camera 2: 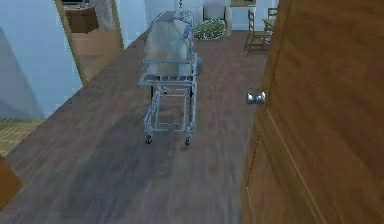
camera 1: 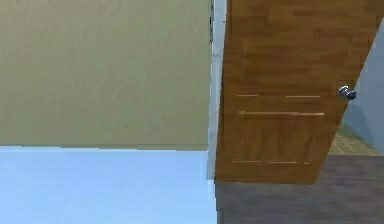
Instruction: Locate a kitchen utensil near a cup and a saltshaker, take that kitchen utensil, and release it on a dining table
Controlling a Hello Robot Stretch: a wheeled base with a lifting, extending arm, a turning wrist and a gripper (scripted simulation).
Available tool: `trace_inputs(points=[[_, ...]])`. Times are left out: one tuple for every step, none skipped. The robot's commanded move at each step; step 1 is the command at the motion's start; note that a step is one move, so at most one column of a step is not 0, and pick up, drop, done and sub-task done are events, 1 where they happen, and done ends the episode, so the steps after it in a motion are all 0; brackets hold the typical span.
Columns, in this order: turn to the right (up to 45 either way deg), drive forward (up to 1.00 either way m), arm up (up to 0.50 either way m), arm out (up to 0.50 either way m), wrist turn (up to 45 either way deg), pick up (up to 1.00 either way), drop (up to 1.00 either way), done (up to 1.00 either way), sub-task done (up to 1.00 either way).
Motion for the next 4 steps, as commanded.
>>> trace_inputs(points=[[-24.0,0.00,0.00,0.00,0.0,0.00,0.00,0.00,0.00],[0.0,0.25,0.00,0.00,0.0,0.00,0.00,0.00,0.00],[45.0,0.00,0.00,0.00,0.0,0.00,0.00,0.00,0.00],[45.0,0.00,0.00,0.00,0.0,0.00,0.00,0.00,0.00]])
